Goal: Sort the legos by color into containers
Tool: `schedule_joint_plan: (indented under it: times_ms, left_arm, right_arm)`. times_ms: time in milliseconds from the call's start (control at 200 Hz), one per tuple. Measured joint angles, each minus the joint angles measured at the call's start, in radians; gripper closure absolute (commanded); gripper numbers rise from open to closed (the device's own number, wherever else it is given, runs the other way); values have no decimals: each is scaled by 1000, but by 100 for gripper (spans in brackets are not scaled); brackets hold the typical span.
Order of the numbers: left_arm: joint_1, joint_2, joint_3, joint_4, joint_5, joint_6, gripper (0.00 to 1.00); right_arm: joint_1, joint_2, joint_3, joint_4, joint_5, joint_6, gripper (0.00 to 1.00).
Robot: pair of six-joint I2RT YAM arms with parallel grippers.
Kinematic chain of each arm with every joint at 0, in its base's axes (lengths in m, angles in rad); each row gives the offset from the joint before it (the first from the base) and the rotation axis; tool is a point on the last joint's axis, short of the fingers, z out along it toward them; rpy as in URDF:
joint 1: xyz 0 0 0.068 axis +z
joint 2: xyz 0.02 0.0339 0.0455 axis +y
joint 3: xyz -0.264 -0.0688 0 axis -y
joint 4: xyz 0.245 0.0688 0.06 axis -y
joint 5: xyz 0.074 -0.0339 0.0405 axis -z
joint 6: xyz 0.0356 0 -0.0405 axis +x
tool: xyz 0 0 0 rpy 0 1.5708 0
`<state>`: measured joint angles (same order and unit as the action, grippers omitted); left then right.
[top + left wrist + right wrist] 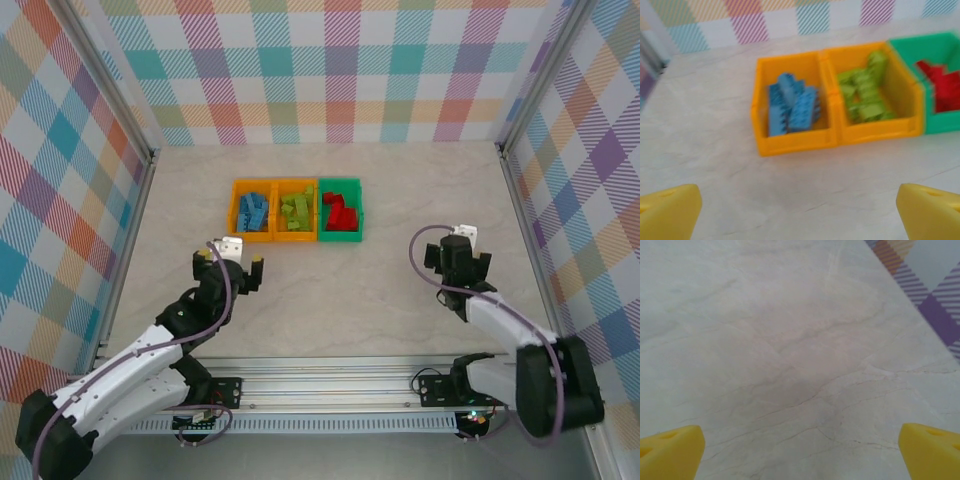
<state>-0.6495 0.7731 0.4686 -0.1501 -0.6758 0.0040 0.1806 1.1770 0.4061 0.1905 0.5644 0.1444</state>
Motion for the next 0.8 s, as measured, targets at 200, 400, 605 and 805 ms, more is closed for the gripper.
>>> schedule_joint_plan:
  times_ms: [200, 400, 605, 805]
  left_arm:
    - [168, 94, -122, 179, 20, 65, 0]
    - [277, 185, -140, 349, 126, 71, 0]
    - [438, 386, -150, 573, 286, 57, 0]
    - [554, 665, -85, 736, 460, 37, 0]
  right_arm:
    - [-107, 249, 4, 330, -167, -56, 0]
    - [-167, 351, -24, 547, -376, -79, 0]
    - [-167, 351, -24, 610, -418, -80, 0]
    - [-167, 351, -24, 621, -436, -82, 1]
